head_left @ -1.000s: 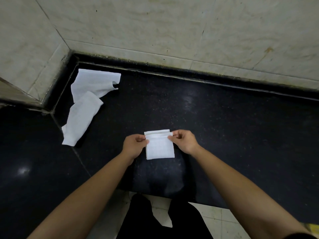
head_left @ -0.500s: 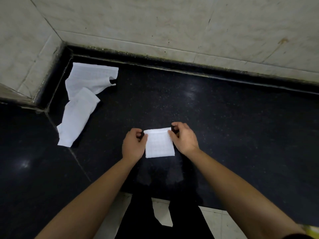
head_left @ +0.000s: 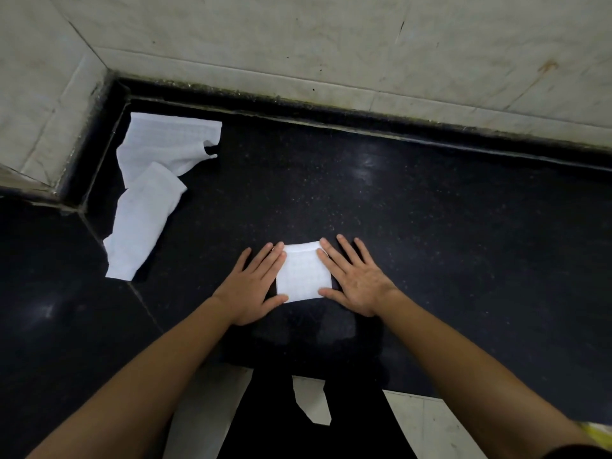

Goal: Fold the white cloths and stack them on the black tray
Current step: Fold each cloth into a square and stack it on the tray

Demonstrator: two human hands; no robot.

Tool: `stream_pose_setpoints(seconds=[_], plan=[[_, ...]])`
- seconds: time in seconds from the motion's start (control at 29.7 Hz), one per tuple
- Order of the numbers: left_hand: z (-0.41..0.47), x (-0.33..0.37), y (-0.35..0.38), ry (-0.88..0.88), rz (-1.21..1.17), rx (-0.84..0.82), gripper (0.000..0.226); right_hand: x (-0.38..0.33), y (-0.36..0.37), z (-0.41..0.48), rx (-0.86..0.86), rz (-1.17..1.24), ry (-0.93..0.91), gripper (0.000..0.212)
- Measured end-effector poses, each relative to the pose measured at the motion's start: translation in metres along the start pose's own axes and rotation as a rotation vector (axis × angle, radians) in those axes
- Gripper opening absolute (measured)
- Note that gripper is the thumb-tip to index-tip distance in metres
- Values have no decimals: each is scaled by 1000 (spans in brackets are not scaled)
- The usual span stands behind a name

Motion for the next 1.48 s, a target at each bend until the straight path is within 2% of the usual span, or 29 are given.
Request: stream_pose_setpoints(seconds=[0.17,0.27,0.34,0.4,0.47,0.57,0.64,0.71,0.81,0.98,1.14,1.28,1.35,1.41,1.48], plan=[[-2,0,-2,-4,-24,3,86,-3,-3,1,-12,7,1,85],[-3,3,-10,-35,-111,18,87,-3,-15,-13,77,205,104,88],[-3,4,-21,-61,-201,99,84,-1,-19,-25,164,356,235,88],[3,8,-39,-46,-199,235,71,-2,-20,-37,252,412,366,75],[19,13,-56,-5,-158,276,59,-4,-16,-40,238,484,462,58],[50,30,-69,109,-46,233,63,-6,-7,-40,196,605,577,48],[64,41,-68,204,112,176,77,-9,-7,-38,201,669,636,40],[71,50,-66,282,279,119,80,-11,-8,-36,204,689,666,33],[72,59,-68,333,391,66,67,-12,-7,-38,186,726,698,25],[68,61,-65,310,370,60,49,-10,-6,-38,134,803,728,9],[62,54,-80,221,121,152,34,-1,-11,-39,117,938,727,13],[47,28,-111,3,-266,195,31,19,-32,-39,223,1143,672,8],[35,13,-126,-93,-459,211,28,30,-53,-36,277,1205,613,18],[22,1,-142,-169,-629,228,18,38,-80,-34,300,1229,539,27],[7,-5,-162,-212,-821,245,11,46,-113,-35,325,1195,485,22]])
Point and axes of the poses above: each hand's wrist, its own z-axis towards the middle knuckle, its own y-axis out of the palm, x = y × z, the point moved 7 cm from there along z, towards the middle knuckle
